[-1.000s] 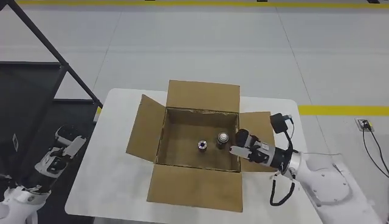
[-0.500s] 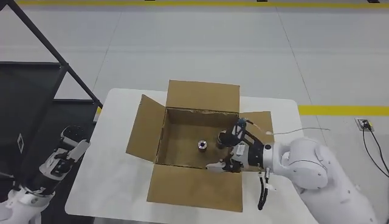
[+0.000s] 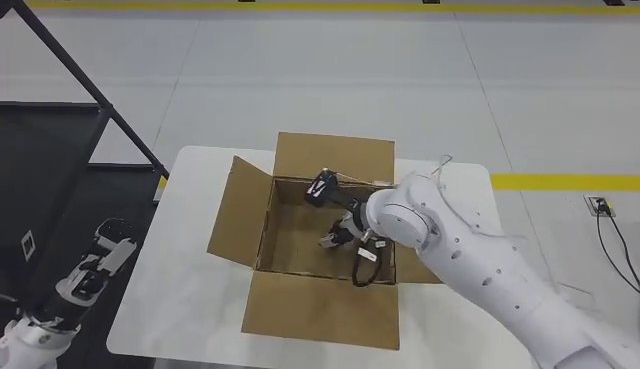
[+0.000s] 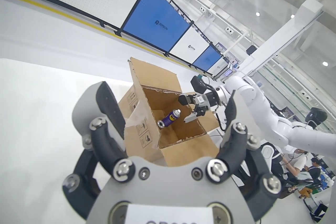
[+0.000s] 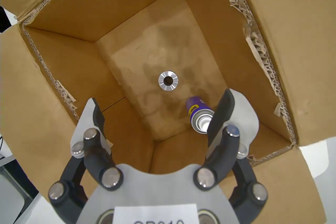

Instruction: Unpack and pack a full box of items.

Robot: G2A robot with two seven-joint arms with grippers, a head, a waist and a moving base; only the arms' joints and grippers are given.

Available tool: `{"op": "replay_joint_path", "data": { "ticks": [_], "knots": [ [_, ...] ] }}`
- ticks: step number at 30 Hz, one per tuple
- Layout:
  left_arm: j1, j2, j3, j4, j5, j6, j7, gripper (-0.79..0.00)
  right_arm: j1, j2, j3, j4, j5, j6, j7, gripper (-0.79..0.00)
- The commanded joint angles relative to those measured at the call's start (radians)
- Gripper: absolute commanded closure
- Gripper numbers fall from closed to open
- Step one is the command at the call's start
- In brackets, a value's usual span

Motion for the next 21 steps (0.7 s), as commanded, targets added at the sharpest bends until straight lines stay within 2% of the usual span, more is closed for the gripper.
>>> {"op": "replay_joint_path", "data": {
  "ticks": [1, 8, 11, 14, 18, 21],
  "knots": [
    [-0.001, 0.003, 0.005, 0.003, 0.0, 0.002, 0.002, -0.785, -0.003, 0.001, 0.001, -0.007, -0.002, 0.003, -0.002, -0.785],
    [0.0, 0.012, 0.026, 0.013, 0.018, 0.006, 0.022, -0.785, -0.013, 0.001, 0.0, -0.014, -0.003, -0.006, -0.017, -0.785],
    [-0.002, 0.016, 0.035, 0.017, 0.026, 0.007, 0.029, -0.785, -0.028, -0.004, -0.021, -0.007, -0.076, 0.01, -0.052, -0.785],
    [-0.002, 0.02, 0.042, 0.015, 0.031, 0.011, 0.036, -0.785, -0.02, -0.028, -0.08, 0.009, -0.139, -0.018, -0.085, -0.785],
    [0.0, 0.025, 0.048, 0.014, 0.029, 0.013, 0.044, -0.785, 0.012, -0.082, -0.172, 0.076, -0.237, 0.022, -0.097, -0.785],
    [0.006, 0.029, 0.047, 0.013, 0.029, 0.012, 0.052, -0.785, 0.046, -0.128, -0.224, 0.153, -0.245, -0.03, -0.095, -0.785]
  ]
}}
